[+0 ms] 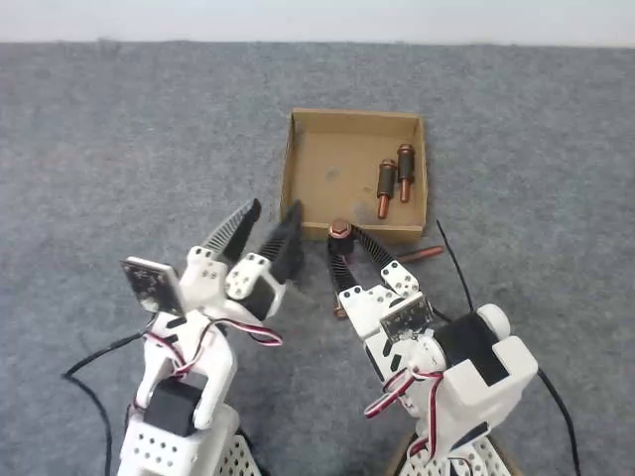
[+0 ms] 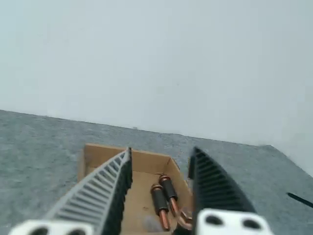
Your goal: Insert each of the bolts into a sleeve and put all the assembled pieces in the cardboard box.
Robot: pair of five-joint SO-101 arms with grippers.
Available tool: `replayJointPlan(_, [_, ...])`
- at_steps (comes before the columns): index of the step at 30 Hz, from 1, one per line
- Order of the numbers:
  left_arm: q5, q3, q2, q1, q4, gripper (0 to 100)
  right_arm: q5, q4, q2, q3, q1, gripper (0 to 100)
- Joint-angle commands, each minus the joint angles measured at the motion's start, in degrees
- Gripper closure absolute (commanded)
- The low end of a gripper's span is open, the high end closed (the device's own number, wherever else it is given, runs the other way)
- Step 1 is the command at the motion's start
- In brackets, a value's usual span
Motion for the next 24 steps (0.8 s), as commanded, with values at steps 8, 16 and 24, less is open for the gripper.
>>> replayJointPlan(8, [0.35, -0.4, -1.67, -15.91, 8.88, 99, 0.44, -1.45, -3.12, 1.58, 2.24, 99.1])
replayJointPlan(16, [-3.96, 1.19, -1.67, -24.88, 20.75, 99, 0.53, -1.71, -3.65, 1.49, 4.09, 99.1])
replayJointPlan(24, [-18.02, 4.53, -1.67, -28.4, 24.97, 99, 0.53, -1.63, -3.65, -4.66, 9.89, 99.1])
